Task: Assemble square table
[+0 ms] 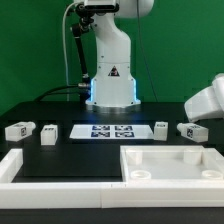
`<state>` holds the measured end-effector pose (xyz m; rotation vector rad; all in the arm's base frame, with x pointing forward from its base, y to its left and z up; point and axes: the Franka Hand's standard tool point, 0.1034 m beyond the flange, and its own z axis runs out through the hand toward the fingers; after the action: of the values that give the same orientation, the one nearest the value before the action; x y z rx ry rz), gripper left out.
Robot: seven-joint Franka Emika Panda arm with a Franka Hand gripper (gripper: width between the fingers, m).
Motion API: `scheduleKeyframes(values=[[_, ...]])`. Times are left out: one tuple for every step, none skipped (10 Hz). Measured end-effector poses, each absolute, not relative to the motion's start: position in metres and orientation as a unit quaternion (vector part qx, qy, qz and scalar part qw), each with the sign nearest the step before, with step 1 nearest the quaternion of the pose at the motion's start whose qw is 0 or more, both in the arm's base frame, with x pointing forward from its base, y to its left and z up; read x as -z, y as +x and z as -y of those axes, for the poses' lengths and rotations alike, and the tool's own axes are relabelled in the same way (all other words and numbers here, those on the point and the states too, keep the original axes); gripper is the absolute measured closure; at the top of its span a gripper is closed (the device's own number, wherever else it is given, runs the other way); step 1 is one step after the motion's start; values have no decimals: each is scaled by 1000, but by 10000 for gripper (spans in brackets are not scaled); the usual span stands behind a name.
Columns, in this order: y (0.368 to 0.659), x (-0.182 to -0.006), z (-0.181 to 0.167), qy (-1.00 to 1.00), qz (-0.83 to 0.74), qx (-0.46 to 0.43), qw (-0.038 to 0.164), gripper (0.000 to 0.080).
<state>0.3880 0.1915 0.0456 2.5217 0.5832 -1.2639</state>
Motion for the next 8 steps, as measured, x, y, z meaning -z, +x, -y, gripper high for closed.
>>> scheduleKeyframes(values=[[388, -45, -191, 868, -201, 436, 130, 151], [386, -42, -192, 868, -200, 436, 131, 151], [377, -29, -194, 866, -201, 439, 131, 151], [370, -20, -196, 861, -200, 448, 131, 151], [364, -14, -197, 860, -192, 454, 133, 151], [360, -10, -194, 857, -192, 459, 134, 151], [361, -11, -194, 858, -192, 458, 133, 151], [361, -11, -194, 858, -192, 458, 133, 151]])
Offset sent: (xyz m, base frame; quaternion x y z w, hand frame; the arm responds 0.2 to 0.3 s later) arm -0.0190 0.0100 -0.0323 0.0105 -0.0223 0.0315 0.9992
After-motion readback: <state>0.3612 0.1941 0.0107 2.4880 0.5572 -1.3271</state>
